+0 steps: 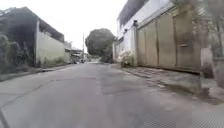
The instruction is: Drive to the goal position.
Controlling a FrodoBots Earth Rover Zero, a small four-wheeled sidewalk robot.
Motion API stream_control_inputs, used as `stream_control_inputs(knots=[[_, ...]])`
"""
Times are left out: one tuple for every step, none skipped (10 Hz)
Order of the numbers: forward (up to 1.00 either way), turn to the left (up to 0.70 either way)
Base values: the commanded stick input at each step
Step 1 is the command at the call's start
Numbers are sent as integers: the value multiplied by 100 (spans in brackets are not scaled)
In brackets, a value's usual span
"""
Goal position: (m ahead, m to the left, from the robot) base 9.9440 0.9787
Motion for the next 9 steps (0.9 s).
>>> stream_control_inputs(knots=[[100,0],[100,0],[100,0],[100,0],[100,0],[100,0],[100,0],[100,0],[100,0]])
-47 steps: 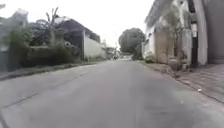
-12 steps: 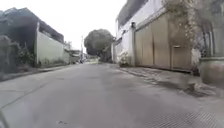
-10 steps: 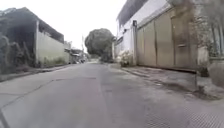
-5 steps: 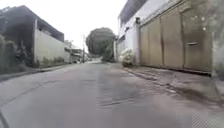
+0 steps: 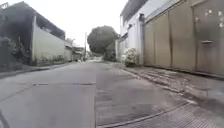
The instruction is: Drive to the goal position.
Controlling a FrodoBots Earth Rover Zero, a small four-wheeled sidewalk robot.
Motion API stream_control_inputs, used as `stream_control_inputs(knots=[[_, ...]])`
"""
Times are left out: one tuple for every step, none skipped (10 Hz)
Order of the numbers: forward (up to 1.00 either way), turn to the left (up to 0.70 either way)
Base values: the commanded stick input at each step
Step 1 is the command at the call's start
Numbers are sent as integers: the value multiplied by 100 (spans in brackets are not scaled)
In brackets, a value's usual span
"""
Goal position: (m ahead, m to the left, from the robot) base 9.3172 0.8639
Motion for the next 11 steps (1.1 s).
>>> stream_control_inputs(knots=[[100,0],[100,0],[100,0],[100,0],[100,0],[100,0],[100,0],[100,0],[100,0],[100,0],[100,0]])
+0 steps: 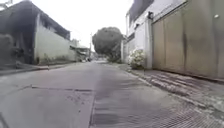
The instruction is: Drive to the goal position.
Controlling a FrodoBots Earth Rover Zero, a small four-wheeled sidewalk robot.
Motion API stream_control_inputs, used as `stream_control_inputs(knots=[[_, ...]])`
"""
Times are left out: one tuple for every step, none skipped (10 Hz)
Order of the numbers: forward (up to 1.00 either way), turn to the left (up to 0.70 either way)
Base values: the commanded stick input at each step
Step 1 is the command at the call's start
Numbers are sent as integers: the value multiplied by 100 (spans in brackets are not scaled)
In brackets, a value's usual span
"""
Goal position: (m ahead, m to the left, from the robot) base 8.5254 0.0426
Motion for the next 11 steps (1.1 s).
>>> stream_control_inputs(knots=[[100,0],[100,0],[100,0],[100,0],[100,0],[100,0],[100,0],[100,0],[100,0],[100,0],[100,0]])
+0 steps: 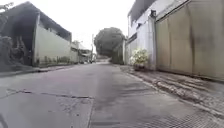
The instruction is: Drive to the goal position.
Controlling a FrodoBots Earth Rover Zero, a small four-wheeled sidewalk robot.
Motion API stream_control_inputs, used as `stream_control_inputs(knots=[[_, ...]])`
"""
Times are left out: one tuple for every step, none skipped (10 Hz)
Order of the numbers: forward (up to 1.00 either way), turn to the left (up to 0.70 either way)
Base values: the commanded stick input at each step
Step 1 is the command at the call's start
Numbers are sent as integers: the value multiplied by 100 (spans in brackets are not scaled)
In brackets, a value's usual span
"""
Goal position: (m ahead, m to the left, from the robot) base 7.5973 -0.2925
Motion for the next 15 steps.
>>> stream_control_inputs(knots=[[100,0],[100,0],[100,0],[100,0],[100,0],[100,0],[100,0],[100,0],[100,0],[100,0],[100,0],[100,0],[100,0],[100,0],[100,0]])
